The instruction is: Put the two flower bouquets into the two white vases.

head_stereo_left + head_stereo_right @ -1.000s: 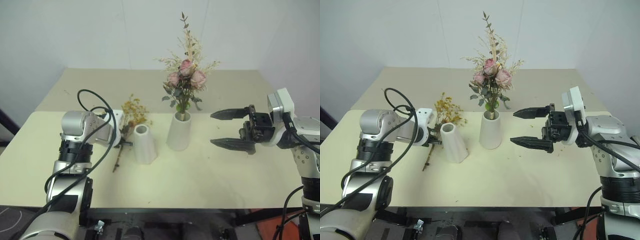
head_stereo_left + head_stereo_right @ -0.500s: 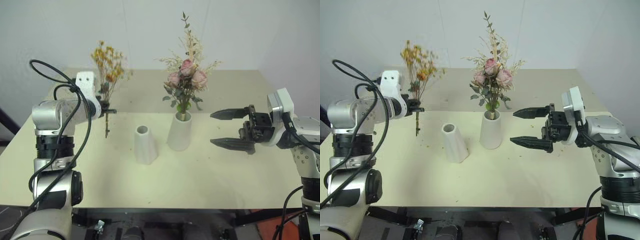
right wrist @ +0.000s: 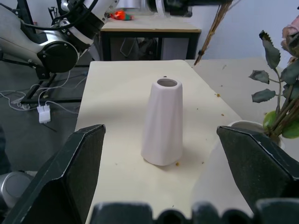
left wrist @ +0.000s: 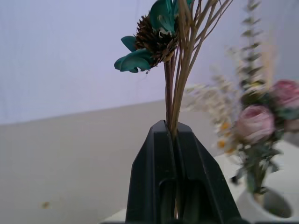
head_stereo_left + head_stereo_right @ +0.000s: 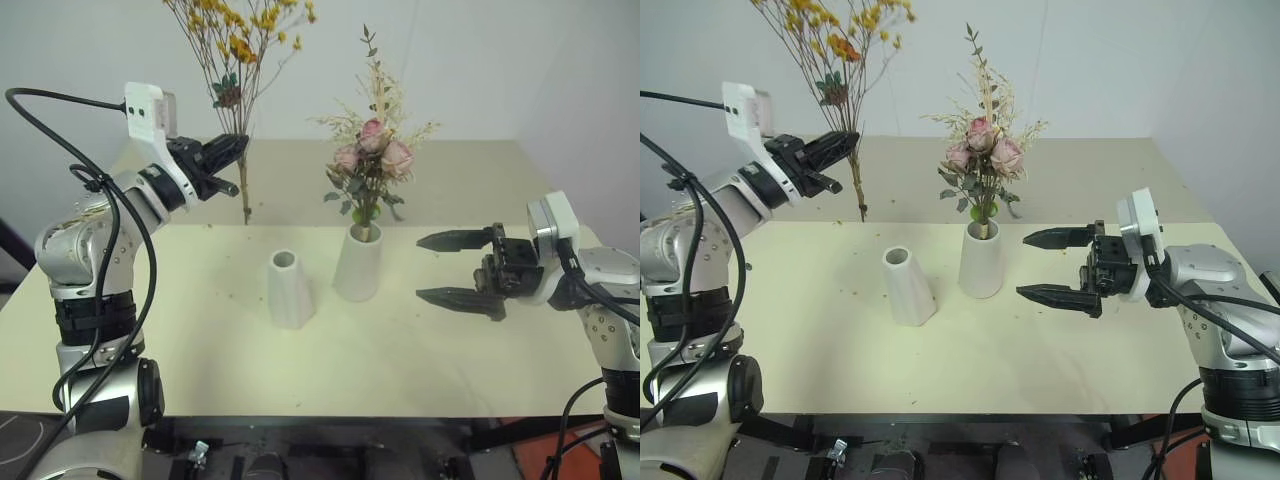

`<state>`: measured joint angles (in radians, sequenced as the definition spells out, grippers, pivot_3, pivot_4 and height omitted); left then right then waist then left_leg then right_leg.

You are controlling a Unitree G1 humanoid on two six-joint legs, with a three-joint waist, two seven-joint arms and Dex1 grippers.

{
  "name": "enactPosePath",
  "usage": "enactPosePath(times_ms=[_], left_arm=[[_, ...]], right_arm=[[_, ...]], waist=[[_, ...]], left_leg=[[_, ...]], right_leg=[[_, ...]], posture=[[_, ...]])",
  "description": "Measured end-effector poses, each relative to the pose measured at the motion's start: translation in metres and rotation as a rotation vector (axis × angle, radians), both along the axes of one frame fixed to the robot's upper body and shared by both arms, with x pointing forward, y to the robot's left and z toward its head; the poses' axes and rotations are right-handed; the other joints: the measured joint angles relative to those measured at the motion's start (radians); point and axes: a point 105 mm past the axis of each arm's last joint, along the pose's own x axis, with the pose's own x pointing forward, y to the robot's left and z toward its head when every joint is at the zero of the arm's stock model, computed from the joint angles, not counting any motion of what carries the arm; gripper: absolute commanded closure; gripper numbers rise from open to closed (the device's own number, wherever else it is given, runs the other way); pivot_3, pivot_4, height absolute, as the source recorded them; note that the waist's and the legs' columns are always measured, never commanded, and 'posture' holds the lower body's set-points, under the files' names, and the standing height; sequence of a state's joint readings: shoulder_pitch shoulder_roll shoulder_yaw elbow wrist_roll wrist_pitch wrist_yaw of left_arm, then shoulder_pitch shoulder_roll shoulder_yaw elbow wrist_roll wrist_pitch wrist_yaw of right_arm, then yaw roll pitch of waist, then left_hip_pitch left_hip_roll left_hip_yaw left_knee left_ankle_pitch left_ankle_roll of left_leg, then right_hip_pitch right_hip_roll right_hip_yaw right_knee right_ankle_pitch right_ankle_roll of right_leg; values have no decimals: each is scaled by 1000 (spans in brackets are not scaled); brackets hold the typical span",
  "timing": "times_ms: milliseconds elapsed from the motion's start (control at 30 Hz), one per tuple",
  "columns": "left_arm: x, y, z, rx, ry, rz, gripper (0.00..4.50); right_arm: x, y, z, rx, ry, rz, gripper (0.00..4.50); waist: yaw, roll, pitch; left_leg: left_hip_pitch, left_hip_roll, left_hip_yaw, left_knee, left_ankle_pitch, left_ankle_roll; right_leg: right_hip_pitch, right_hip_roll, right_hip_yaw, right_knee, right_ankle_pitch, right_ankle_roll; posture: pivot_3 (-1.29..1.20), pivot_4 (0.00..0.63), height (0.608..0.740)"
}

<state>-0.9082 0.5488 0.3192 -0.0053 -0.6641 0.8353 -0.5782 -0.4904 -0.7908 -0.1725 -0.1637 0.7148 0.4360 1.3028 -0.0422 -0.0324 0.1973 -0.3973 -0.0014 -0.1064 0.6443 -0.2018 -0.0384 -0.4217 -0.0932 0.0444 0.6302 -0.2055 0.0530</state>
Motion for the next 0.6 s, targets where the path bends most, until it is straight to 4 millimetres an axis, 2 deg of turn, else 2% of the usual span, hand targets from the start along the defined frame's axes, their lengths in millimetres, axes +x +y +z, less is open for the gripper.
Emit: enactPosePath(times_ms=[233,500,600], left_arm=[[-18,-19,6,-39,-62,-212,4485],[-35,-30,-8,-15,-153,-388,4485],[-41,-30,-8,-8,-180,-430,4485]], right_arm=[[-2,2,2,6,-8,9,0],[-2,3,2,8,-8,2,0],[-2,3,2,9,-8,0,0]], waist=[[-2,0,0],[-1,0,0],[0,0,0]], left_leg=[[0,0,0,0,0,0],[0,0,0,0,0,0],[0,0,0,0,0,0]], right_leg=[[0,0,0,0,0,0],[0,0,0,0,0,0],[0,0,0,0,0,0]], posture=[[0,150,740],[0,150,740],[0,150,740]])
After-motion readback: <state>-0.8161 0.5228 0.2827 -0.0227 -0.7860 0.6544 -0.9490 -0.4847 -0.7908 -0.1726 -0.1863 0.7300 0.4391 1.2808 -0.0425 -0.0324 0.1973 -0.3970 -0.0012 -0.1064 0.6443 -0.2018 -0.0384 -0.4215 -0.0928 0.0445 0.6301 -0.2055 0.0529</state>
